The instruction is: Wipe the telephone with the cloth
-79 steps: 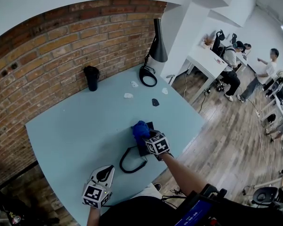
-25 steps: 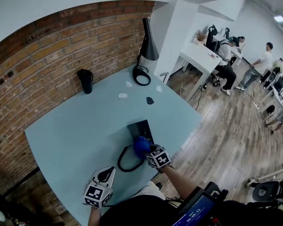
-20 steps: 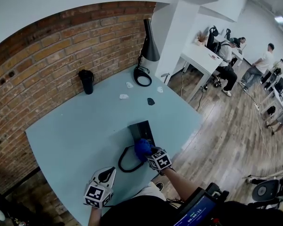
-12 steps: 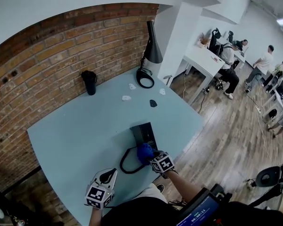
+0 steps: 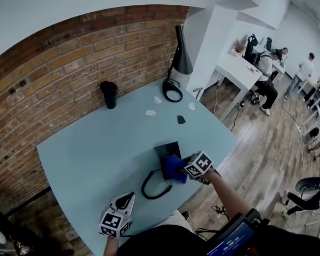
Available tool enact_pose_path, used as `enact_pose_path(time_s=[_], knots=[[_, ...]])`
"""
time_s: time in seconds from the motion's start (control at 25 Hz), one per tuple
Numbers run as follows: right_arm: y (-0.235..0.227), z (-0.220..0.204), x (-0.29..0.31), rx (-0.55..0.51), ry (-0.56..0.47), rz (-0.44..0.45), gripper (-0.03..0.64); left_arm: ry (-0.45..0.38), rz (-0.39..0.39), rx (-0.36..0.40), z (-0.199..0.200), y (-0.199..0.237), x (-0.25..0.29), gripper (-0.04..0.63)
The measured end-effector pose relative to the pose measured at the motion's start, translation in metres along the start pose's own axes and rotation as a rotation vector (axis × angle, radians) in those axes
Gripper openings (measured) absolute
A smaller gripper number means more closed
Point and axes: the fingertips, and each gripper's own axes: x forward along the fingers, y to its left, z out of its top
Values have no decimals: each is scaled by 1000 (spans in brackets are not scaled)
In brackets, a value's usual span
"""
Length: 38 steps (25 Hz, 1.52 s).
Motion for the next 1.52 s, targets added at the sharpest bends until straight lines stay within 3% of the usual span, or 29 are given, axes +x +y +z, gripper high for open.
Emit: enact_pose_path(time_s=[0.12,0.24,0.4,0.6,1.52], knots=[[-42,63,-18,17,-261,-202,143,1,12,-3,-2,4,0,14],[-68,88,-16,-1,-346,-328,143,3,30,-7,-2,8,-1,15],[-74,80,17,57,-272,-293,143,5,54,-13,1,11,-4,14],[-76,77,23,163,-355,-272,143,8,81,-25,-2,20,-10,15],[-55,41,34,105,-331,-307,141,24,31,-3,-11,10,-3,15]])
